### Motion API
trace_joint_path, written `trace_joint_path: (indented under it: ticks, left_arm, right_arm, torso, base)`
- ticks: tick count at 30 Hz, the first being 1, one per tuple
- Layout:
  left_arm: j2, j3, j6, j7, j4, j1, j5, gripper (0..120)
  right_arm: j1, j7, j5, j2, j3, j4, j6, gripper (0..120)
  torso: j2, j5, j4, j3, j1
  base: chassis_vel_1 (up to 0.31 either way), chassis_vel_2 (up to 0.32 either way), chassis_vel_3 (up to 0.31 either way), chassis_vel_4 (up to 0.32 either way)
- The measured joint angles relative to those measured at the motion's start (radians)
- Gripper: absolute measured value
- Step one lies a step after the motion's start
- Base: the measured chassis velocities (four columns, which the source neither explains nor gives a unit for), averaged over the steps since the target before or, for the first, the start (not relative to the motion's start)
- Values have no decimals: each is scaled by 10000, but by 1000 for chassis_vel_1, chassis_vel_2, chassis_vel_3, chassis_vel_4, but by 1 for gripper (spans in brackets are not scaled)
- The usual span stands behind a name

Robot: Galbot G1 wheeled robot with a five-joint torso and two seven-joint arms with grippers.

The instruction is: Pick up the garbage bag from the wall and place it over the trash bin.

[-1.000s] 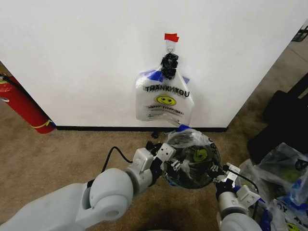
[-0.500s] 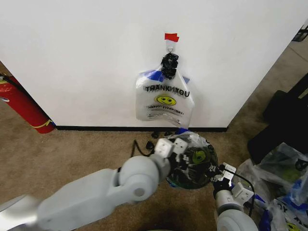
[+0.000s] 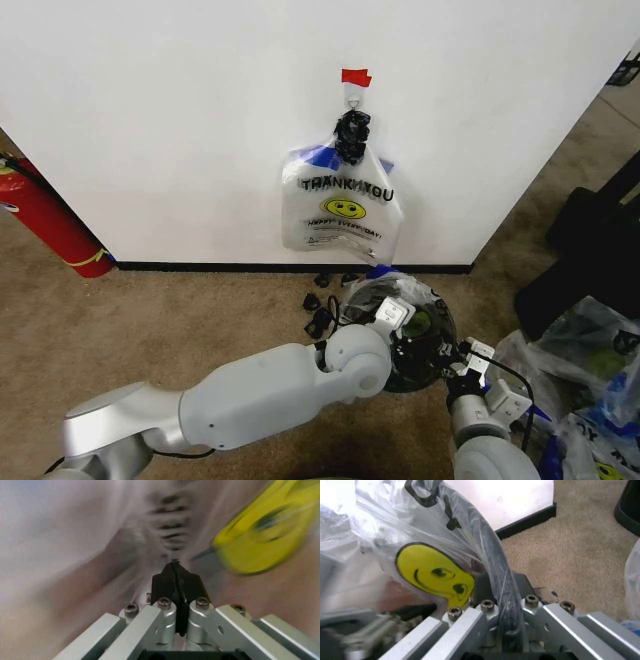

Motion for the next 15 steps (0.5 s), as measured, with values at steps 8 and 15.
trace_joint_path:
  ticks: [8, 15]
  left_arm:
    - [-394, 218, -59, 34, 1173, 200, 382, 0]
    - [-539, 889, 123, 137, 1723, -19, 823, 0]
  right_arm:
    - [12, -37, 84, -94, 1, 115, -6, 0]
    - [-37, -128, -9, -69, -35, 105, 1, 0]
  torso:
    - [0, 0, -2, -1, 0]
    - [0, -1, -1, 0, 0]
  base:
    - [0, 0, 0, 0]
    - [0, 0, 0, 0]
